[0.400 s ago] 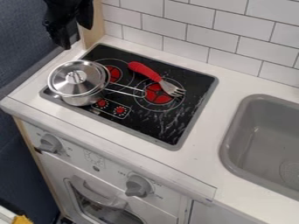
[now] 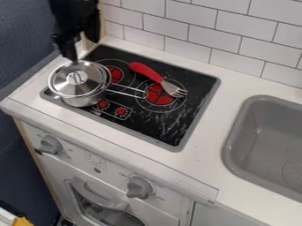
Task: Took the red fork from the right burner and moved it to the side of the right burner
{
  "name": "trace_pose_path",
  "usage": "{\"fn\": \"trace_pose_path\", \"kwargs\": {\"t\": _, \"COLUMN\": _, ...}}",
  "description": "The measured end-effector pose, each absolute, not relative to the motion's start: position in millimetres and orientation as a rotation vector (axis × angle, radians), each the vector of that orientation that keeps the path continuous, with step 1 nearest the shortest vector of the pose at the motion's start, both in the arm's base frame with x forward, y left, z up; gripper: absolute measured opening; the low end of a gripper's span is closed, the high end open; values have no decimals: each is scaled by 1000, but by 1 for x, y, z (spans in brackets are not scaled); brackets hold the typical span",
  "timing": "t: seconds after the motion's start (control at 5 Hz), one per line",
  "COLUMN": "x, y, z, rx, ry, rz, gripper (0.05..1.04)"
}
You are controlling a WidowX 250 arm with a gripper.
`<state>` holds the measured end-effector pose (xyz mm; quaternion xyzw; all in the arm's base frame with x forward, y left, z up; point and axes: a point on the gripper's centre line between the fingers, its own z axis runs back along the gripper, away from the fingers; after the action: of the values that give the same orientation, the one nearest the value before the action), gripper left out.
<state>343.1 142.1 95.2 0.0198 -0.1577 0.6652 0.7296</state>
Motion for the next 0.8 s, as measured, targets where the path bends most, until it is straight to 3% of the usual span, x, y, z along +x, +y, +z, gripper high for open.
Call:
{"fn": "trace_pose_path", "kwargs": {"t": 0.2, "x": 359, "y": 122, "z": 91, "rx": 63, "ry": -332, "rz": 1405, "gripper": 1000}}
{"fn": "trace_pose_path", "kwargs": {"t": 0.4, "x": 374, "y": 107, "z": 93, "rx": 32, "ry": -325, "rz": 1358, "gripper": 1001}}
{"fn": "trace_pose_path", "kwargs": {"t": 0.8, "x": 402, "y": 86, "z": 58, "rx": -3, "ry": -232, "rz": 1316, "gripper": 1001}}
